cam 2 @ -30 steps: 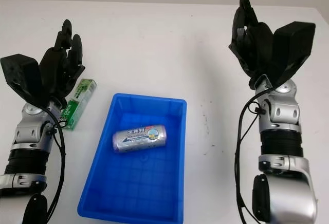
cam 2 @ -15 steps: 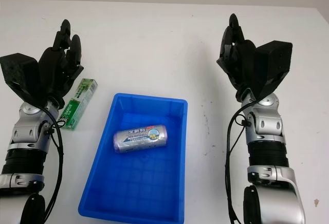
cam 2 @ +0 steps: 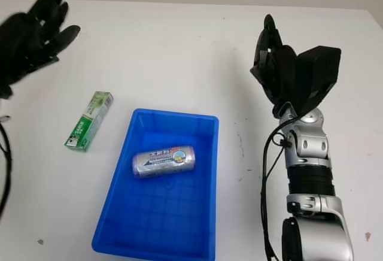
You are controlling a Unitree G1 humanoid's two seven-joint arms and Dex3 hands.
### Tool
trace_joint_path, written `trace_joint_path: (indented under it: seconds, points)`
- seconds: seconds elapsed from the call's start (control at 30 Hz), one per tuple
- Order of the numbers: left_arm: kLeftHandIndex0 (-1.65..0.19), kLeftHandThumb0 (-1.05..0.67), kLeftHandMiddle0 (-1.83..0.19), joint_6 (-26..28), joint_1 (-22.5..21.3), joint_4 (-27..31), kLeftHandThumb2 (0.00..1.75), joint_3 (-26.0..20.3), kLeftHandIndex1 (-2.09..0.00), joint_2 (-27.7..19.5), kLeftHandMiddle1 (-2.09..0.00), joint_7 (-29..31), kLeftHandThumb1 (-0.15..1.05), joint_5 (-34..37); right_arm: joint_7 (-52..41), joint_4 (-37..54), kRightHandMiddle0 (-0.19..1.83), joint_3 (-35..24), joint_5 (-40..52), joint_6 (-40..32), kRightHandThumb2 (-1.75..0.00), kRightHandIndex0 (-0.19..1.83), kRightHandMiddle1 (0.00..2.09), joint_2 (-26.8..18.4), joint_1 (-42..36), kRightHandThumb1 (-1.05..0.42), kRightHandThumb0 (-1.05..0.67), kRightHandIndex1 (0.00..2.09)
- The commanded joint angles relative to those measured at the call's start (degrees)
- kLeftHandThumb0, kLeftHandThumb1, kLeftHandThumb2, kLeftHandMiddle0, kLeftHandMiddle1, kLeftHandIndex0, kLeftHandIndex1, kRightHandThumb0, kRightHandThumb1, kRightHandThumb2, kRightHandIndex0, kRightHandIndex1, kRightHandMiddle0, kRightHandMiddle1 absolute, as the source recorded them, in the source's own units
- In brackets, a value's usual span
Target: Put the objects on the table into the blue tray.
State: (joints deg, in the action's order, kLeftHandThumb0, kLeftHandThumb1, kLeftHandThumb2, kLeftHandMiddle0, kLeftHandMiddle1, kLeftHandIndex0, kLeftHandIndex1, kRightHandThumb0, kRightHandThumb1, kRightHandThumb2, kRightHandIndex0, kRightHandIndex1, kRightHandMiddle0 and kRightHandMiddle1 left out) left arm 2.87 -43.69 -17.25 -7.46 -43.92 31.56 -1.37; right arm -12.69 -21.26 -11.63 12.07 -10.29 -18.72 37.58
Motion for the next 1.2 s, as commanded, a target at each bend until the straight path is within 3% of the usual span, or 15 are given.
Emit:
trace_joint_path:
  seconds: [0.0, 0.1, 0.27, 0.43, 0.53, 0.63, 0.77, 0.87, 0.93, 1.1, 1.17]
  points:
    - [0.13, -0.70, 0.17, 0.24, -1.58, 0.97, 0.10, 2.93, -0.05, -2.97, -0.05, 1.91, 1.03, -3.19, 0.03, 0.30, -0.19, -0.25, 0.06, 0.22, -0.89, -0.19, 0.00, 0.15, -0.12, -1.05, -0.69, 0.00]
    - [0.15, -0.68, 0.17, -12.26, -3.12, -1.66, 0.06, 8.32, -0.04, -9.59, -0.05, 3.00, 1.01, -13.13, 0.03, 0.37, -0.19, -0.03, -0.30, 0.42, -0.88, -0.19, 0.00, 0.15, -0.04, -1.05, -0.70, 0.00]
    - [0.07, -0.51, 0.10, -34.72, -6.63, -7.58, 0.05, 14.68, -0.08, -16.10, -0.08, -5.49, 0.99, -29.36, -0.55, 0.18, -0.19, -0.04, -0.21, 0.19, -0.91, -0.19, 0.00, 0.05, -0.06, -1.05, -0.68, 0.00]
    - [0.05, -0.52, 0.08, -53.06, -14.57, -14.30, 0.05, 23.00, -0.07, -20.36, -0.06, -22.57, 0.97, -50.79, -0.03, -0.43, -0.19, 0.01, -0.60, 0.85, -0.89, -0.19, 0.00, 0.53, 0.02, -1.05, -0.69, 0.00]
    - [0.05, -0.56, 0.09, -59.96, -19.64, -18.48, 0.05, 28.36, -0.07, -21.26, -0.05, -34.69, 0.97, -62.34, -0.04, -1.28, -0.19, 0.11, -0.66, 2.00, -0.90, -0.19, 0.00, 1.01, 0.23, -1.05, -0.70, 0.00]
    - [0.15, -0.60, 0.16, -60.60, -24.72, -18.97, 0.10, 36.33, -0.02, -22.67, -0.02, -49.25, 1.03, -78.25, -0.04, -1.76, -0.19, -0.01, -0.24, 1.70, -0.90, -0.19, 0.00, 1.40, 0.47, -1.05, -0.71, 0.00]
    - [0.19, -0.57, 0.19, -60.46, -30.28, -22.24, 0.28, 45.12, -0.01, -22.63, -0.01, -65.76, 1.05, -90.77, 0.40, -1.25, -0.19, 0.17, -0.55, 1.65, -0.90, -0.19, 0.00, 1.80, 0.03, -1.05, -0.70, 0.00]
    - [0.16, -0.36, 0.16, -59.91, -34.52, -24.66, 0.50, 52.66, -0.04, -22.11, -0.04, -77.84, 1.05, -99.06, 0.46, -1.32, -0.19, 0.29, -0.73, 2.05, -0.90, -0.19, 0.00, 1.94, -0.22, -1.05, -0.69, 0.00]
    - [0.15, -0.28, 0.14, -58.48, -36.70, -27.09, 0.48, 57.74, -0.05, -21.21, -0.05, -85.80, 1.05, -103.88, 0.50, -1.41, -0.19, 0.32, -0.77, 2.25, -0.90, -0.19, 0.00, 2.07, -0.32, -1.05, -0.68, 0.00]
    - [0.18, -0.41, 0.17, -56.98, -40.55, -33.10, 0.35, 65.84, -0.04, -18.51, -0.04, -94.51, 1.05, -108.51, 0.26, -1.02, -0.19, 0.31, -0.47, 1.38, -0.90, -0.19, 0.00, 2.14, -0.50, -1.05, -0.67, 0.00]
    - [0.18, -0.43, 0.18, -56.74, -41.31, -34.64, 0.41, 67.99, -0.03, -17.64, -0.05, -96.51, 1.05, -108.78, 0.84, -0.83, -0.19, 0.28, -0.59, 1.34, -0.89, -0.19, 0.00, 2.32, -0.66, -1.05, -0.67, 0.00]
